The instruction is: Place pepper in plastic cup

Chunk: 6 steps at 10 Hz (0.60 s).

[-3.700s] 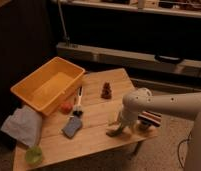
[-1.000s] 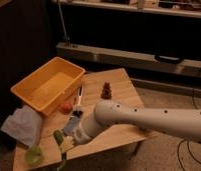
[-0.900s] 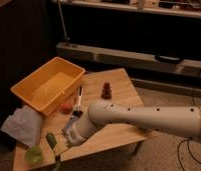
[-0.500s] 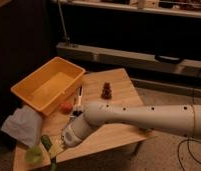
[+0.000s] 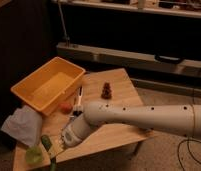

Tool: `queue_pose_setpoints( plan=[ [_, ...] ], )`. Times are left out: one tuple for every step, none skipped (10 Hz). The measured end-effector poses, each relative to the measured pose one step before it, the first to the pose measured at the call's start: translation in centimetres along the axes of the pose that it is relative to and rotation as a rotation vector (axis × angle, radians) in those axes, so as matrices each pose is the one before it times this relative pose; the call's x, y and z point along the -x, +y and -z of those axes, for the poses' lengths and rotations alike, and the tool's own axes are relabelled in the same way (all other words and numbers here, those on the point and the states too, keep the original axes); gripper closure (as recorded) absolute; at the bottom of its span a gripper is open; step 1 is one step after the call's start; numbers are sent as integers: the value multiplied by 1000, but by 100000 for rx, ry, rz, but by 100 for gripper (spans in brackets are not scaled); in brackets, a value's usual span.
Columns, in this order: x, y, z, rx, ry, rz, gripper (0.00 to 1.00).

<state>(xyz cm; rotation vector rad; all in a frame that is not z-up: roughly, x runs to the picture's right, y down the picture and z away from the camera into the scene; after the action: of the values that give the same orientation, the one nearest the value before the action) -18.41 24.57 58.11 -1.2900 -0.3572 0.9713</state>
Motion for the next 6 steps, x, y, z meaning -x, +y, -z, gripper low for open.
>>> queue_pose_setpoints(
  plan=[
    [-5,-18,7,-30,-3,-30,100],
    [69,-18,35,-172,-78,136,100],
    [254,-37,122,-555,-148,805,100],
    [1102,218,217,-732,-315,3778,100],
    [1530,213,18,-899,-624,3663,100],
    [1891,96,-130,-670,-950,3652,100]
  ],
)
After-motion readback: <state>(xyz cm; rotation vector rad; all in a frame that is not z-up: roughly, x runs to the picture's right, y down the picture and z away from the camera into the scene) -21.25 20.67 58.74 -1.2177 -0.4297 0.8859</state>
